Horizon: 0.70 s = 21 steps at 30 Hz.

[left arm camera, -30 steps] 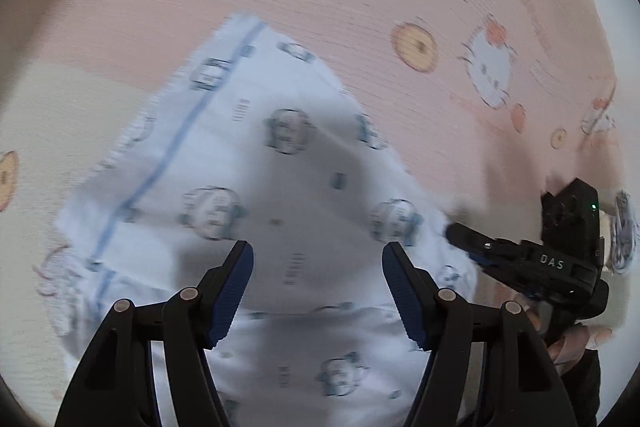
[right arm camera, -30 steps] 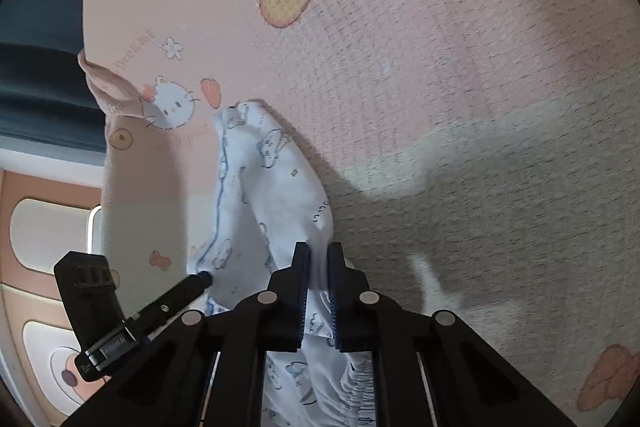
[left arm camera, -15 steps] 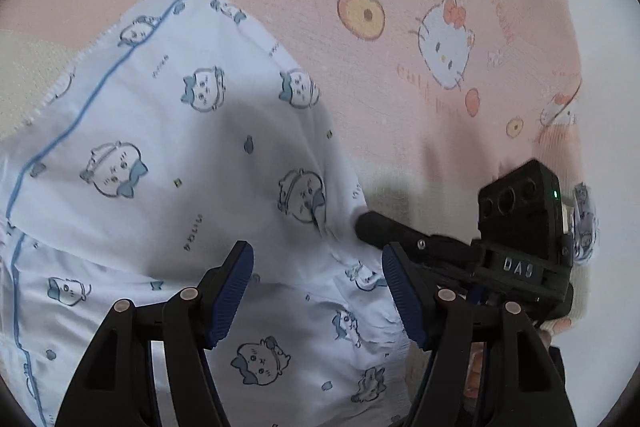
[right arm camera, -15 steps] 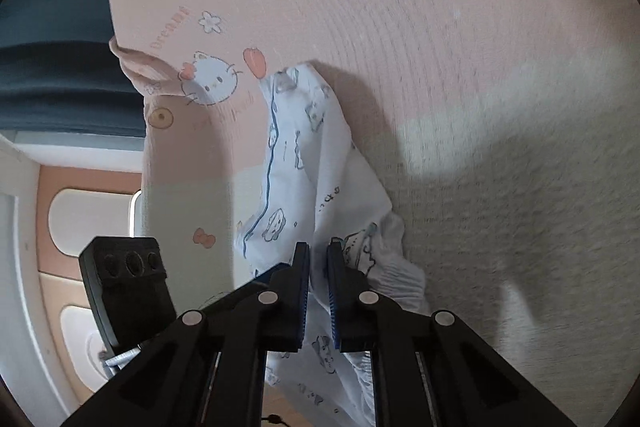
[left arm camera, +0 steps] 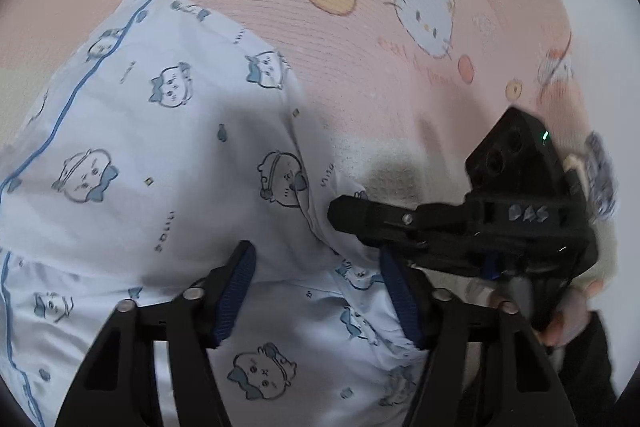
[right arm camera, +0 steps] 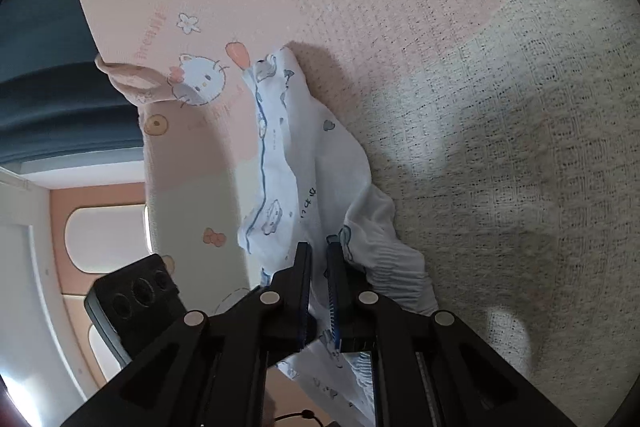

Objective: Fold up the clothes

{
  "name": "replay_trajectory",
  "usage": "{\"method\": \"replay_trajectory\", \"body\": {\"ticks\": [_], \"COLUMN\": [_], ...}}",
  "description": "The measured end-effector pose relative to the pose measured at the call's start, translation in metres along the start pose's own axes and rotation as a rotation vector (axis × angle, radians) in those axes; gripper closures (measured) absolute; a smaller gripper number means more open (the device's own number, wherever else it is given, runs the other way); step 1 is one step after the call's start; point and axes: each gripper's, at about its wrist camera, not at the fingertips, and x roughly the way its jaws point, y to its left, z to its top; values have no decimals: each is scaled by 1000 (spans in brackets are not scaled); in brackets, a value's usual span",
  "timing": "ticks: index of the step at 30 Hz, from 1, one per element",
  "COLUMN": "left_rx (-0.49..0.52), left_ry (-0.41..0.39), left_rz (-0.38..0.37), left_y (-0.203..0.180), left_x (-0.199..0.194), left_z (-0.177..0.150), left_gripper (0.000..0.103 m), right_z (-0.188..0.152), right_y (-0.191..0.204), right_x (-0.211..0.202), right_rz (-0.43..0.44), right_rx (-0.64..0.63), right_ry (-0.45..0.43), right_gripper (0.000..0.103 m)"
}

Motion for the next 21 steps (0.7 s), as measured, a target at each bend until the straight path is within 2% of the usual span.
{"method": "replay_trajectory", "body": {"ticks": [2, 3, 6, 8, 10, 13, 17, 21], "left_rx": [25, 28, 26, 21, 22, 30, 18, 8], "left_ry": [10, -1, -32, -25, -24, -33, -42, -45], "left_rz": [54, 71, 58, 53, 51, 53, 37, 24], "left_y": [-2, -1, 4, 5, 6, 6, 9, 12], "left_x": [10, 12, 11, 10, 10, 11, 11, 11], "left_z": [-4, -6, -9, -9, -8, -11, -14, -14], "left_gripper": [81, 84, 85, 86, 86, 86, 86, 86], "right_z": [-1, -1, -2, -2, -4, -7, -7, -7], "right_y": [2, 4, 8, 7, 3, -11, -29, -26], "right_x": [0, -1, -8, -20, -34, -51, -51, -42], "right_rz": [-10, -16, -8, -24, -38, -62, -140, -119], "right_rx": [-13, -23, -29, -26, -11, 51, 115, 93], "right_ry": [-1, -1, -15, -57, -109, -169, -158, -126], "right_gripper": [94, 94, 94, 81, 75, 74, 74, 74]}}
